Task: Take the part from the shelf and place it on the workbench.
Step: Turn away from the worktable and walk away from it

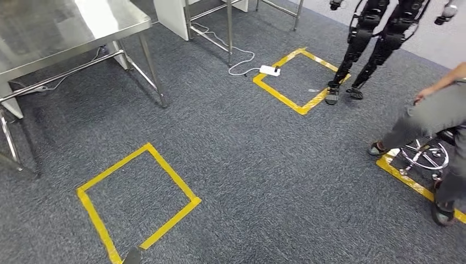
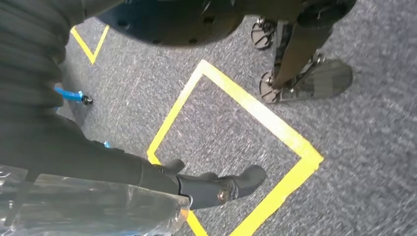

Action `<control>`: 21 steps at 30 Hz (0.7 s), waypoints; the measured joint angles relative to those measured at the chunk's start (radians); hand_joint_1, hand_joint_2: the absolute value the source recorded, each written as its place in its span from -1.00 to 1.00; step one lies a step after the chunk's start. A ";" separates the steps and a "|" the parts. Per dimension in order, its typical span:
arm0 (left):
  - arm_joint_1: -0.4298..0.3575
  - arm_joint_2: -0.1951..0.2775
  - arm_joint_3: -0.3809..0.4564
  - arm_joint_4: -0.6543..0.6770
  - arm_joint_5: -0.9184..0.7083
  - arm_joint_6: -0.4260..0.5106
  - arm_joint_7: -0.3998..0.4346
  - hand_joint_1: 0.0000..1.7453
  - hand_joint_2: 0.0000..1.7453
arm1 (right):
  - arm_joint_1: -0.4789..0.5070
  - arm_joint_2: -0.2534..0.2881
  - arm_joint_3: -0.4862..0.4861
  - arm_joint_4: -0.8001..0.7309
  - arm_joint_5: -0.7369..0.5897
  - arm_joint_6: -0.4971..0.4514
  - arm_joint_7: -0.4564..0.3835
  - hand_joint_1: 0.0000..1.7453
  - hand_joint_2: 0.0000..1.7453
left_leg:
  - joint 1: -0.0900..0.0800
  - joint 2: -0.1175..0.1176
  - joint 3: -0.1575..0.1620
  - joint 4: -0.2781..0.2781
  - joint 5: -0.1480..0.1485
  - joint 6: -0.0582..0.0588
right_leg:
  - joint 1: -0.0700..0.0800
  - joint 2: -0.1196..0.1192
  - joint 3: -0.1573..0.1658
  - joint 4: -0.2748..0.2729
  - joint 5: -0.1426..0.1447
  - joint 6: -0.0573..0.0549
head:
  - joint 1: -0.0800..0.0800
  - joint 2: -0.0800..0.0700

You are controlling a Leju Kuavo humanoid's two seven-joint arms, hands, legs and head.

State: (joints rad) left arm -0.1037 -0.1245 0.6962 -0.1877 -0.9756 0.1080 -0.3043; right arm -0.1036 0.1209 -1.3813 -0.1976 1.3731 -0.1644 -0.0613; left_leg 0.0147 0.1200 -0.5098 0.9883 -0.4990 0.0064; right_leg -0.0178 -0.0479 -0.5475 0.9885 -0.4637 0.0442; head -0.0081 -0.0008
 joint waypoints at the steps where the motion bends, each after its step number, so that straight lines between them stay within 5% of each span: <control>1: 0.000 0.000 0.000 0.000 0.000 0.000 0.000 -1.00 -1.00 | 0.001 0.000 0.000 0.000 0.001 0.000 0.001 -1.00 1.00 | 0.003 -0.012 -0.001 0.009 -0.010 -0.006 | -0.004 0.010 -0.001 0.000 0.001 -0.006 | -0.002 0.000; 4: 0.004 0.002 0.000 0.000 0.002 0.002 0.000 -1.00 -1.00 | 0.000 0.000 0.000 0.000 0.004 0.002 0.001 -1.00 1.00 | 0.010 -0.091 -0.049 0.130 -0.094 -0.013 | -0.008 0.041 -0.001 0.000 0.006 -0.029 | -0.007 0.000; 6: 0.011 0.002 0.001 0.000 0.004 0.004 -0.001 -1.00 -1.00 | -0.001 0.000 0.000 0.000 0.007 0.005 0.001 -1.00 1.00 | 0.010 -0.115 -0.102 0.244 -0.145 -0.010 | -0.002 0.066 -0.004 0.001 0.008 -0.037 | -0.008 0.000; 7: 0.014 0.003 0.001 0.000 0.005 0.005 -0.002 -1.00 -1.00 | 0.000 0.000 0.000 0.000 0.009 0.005 0.000 -1.00 1.00 | 0.010 -0.118 -0.114 0.267 -0.144 -0.009 | 0.000 0.081 -0.005 0.003 0.009 -0.038 | -0.008 0.000; 9: 0.016 0.003 0.001 0.000 0.007 0.006 -0.003 -1.00 -1.00 | 0.003 0.000 0.000 0.000 0.011 0.006 0.000 -1.00 1.00 | 0.013 -0.125 -0.088 0.203 -0.084 -0.008 | -0.001 0.109 -0.006 0.010 0.009 -0.037 | -0.008 0.000; 11: 0.016 0.003 0.002 0.001 0.008 0.008 -0.005 -1.00 -1.00 | 0.001 0.000 0.000 0.000 0.011 0.006 -0.001 -1.00 1.00 | 0.020 -0.165 -0.037 0.089 -0.033 -0.009 | 0.000 0.136 -0.012 0.022 0.006 -0.031 | -0.008 0.000; 13: 0.016 0.003 0.002 0.001 0.009 0.008 -0.006 -1.00 -1.00 | -0.002 -0.001 0.000 0.000 0.012 0.006 -0.002 -1.00 1.00 | 0.018 -0.193 -0.019 0.045 -0.028 -0.006 | 0.003 0.158 -0.025 0.028 0.008 -0.019 | -0.008 0.000; 16: 0.014 0.001 0.002 0.002 0.017 -0.004 0.002 -1.00 -1.00 | 0.004 -0.003 0.000 0.000 0.016 0.009 -0.003 -1.00 1.00 | 0.007 -0.166 -0.021 0.038 -0.017 0.017 | 0.003 0.172 -0.045 0.029 0.015 0.001 | -0.008 0.000; 18: 0.013 0.001 0.003 0.002 0.027 -0.021 0.016 -1.00 -1.00 | 0.005 -0.004 0.001 0.000 0.019 0.015 -0.004 -1.00 1.00 | 0.007 -0.140 -0.021 0.028 -0.008 0.035 | 0.003 0.126 -0.077 0.083 -0.015 0.002 | -0.002 0.000; 21: 0.016 0.003 0.005 0.002 0.034 -0.035 0.030 -1.00 -1.00 | 0.002 -0.003 0.005 0.000 0.020 0.021 -0.005 -1.00 1.00 | -0.001 -0.095 -0.025 0.026 -0.006 0.043 | 0.003 0.065 -0.170 0.275 -0.098 0.001 | 0.003 0.000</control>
State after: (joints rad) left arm -0.0877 -0.1214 0.7013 -0.1862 -0.9420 0.0734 -0.2748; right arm -0.1021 0.1183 -1.3763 -0.1974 1.3935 -0.1439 -0.0668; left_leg 0.0134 0.0250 -0.5345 1.0140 -0.5052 0.0494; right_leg -0.0153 0.0168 -0.7172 1.2634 -0.5613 0.0448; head -0.0051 -0.0008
